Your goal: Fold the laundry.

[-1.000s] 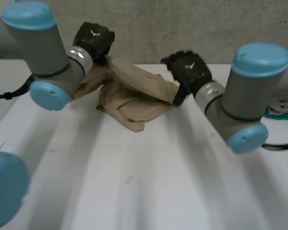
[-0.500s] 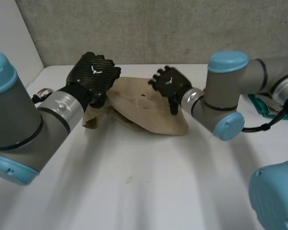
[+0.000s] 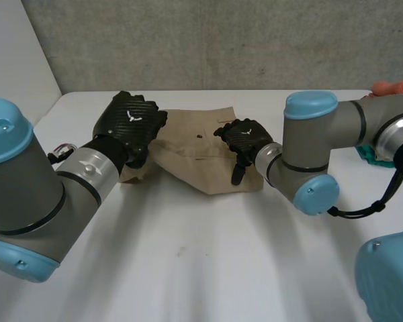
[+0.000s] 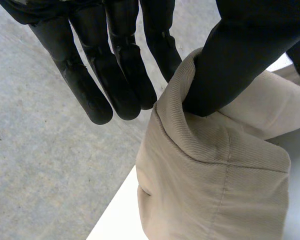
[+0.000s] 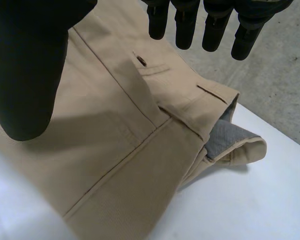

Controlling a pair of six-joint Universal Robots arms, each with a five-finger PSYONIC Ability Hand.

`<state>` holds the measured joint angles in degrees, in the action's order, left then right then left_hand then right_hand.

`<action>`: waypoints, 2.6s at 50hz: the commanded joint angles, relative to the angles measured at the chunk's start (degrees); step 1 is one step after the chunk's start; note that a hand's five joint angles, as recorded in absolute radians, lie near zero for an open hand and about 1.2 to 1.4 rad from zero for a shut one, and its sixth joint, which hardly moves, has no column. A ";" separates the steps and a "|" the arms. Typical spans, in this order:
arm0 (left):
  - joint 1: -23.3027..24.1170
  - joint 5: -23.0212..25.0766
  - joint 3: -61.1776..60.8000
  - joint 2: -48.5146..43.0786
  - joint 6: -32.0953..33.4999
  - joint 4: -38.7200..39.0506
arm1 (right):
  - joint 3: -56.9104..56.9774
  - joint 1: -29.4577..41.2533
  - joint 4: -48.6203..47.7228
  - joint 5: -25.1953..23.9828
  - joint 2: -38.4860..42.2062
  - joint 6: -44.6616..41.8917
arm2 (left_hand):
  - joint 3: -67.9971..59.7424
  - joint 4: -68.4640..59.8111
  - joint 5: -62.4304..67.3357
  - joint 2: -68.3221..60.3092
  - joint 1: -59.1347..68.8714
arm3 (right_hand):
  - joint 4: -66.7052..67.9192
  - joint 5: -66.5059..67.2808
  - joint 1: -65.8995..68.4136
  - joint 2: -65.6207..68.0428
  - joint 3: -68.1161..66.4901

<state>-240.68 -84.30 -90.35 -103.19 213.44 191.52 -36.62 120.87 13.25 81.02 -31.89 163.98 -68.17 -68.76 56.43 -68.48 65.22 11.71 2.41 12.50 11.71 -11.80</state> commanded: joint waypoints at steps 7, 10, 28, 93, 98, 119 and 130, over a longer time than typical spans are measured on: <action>-1.46 -0.17 -0.09 1.33 -1.80 1.04 | 10.34 0.07 0.37 0.55 7.46 4.24 | -11.83 -11.24 13.57 -11.52 14.78 | 58.75 58.06 57.97 58.76 -58.67; -2.16 -0.08 0.70 1.07 -2.33 1.75 | 10.25 -0.02 0.63 -0.15 4.65 6.17 | -11.83 -11.24 13.57 -11.52 14.78 | 68.29 67.59 67.50 68.29 -68.20; -7.26 -0.78 23.87 11.16 -10.31 1.85 | -3.72 -2.57 -2.70 -0.16 -38.85 -6.39 | -11.83 -11.24 13.57 -11.52 14.78 | 68.29 67.59 67.50 68.29 -68.20; -2.88 -2.38 26.86 -10.83 -14.55 -27.35 | -30.07 -3.18 -13.01 7.32 -30.41 -13.07 | 58.17 58.76 -56.43 58.48 -55.22 | -1.71 -2.41 -2.50 -1.71 1.80; 1.78 -0.26 12.85 -6.06 -14.37 -21.55 | -36.84 -3.80 -8.25 6.79 -32.71 -12.28 | 58.17 58.76 -56.43 58.48 -55.22 | -1.71 -2.41 -2.50 -1.71 1.80; 16.56 -13.07 11.33 -20.55 -19.64 -8.79 | -53.20 -4.24 -17.47 5.73 -32.89 -11.93 | 56.62 57.20 -54.88 56.92 -53.66 | -1.71 -2.41 -2.50 -1.71 1.80; 9.80 -26.00 11.16 -22.49 -7.27 -6.26 | -56.45 -3.89 -20.72 4.42 -35.61 -13.33 | 58.17 58.76 -56.43 58.48 -55.22 | -1.71 -2.41 -2.50 -1.71 1.80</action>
<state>-225.53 -104.19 -77.56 -126.50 196.78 182.74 -91.54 116.65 -6.36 86.60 -65.59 151.78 -11.88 -11.28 2.60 -11.46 10.60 11.71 2.39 12.55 11.61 -11.78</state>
